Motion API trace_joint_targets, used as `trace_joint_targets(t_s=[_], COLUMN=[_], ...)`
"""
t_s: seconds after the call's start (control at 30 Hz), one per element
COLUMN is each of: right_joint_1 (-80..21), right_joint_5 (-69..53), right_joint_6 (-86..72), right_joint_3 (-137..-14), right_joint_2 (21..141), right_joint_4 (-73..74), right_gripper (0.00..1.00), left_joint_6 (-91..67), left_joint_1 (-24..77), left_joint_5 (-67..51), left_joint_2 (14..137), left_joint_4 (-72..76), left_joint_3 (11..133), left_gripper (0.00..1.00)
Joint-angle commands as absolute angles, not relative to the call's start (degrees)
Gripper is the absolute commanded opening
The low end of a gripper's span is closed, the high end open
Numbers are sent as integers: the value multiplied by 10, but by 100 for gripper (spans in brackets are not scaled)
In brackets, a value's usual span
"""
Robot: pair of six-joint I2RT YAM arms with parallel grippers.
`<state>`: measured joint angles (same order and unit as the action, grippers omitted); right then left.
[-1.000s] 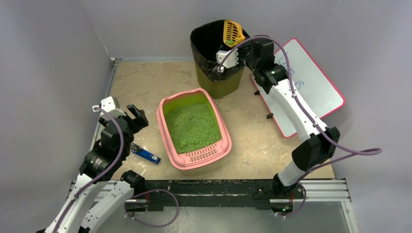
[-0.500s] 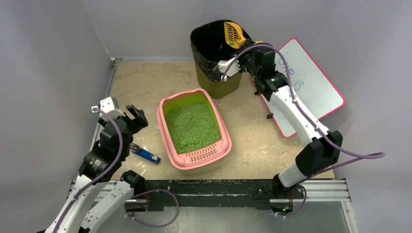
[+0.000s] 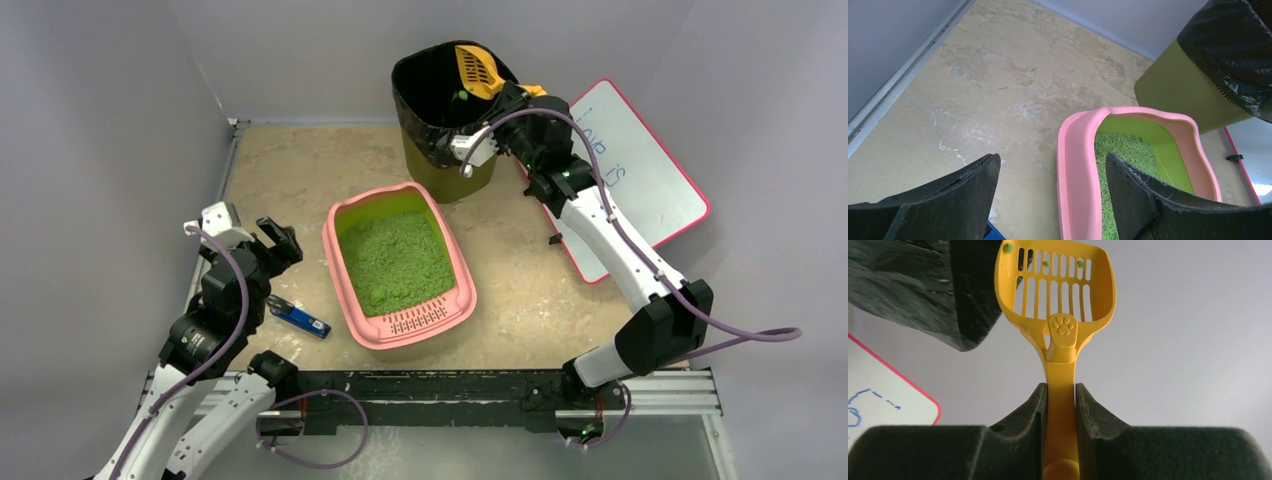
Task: Clean the litter box
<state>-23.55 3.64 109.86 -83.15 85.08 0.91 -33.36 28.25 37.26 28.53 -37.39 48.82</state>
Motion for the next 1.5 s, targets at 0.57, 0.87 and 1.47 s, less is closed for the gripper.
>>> trace_joint_targets(t_s=[0.57, 0.87, 1.47], right_joint_1=[-240, -240, -244], right_joint_5=[78, 90, 5], right_joint_6=[835, 587, 159], right_joint_3=[-935, -909, -765], right_joint_2=[824, 772, 565], right_joint_4=[67, 98, 214], right_gripper=[0, 0, 0], left_joint_6=[-329, -330, -356], left_joint_1=[281, 281, 281], left_joint_5=[374, 367, 352], left_joint_2=[285, 291, 390], left_joint_4=[-353, -353, -356], left_joint_3=[485, 484, 521], left_gripper=[77, 76, 59])
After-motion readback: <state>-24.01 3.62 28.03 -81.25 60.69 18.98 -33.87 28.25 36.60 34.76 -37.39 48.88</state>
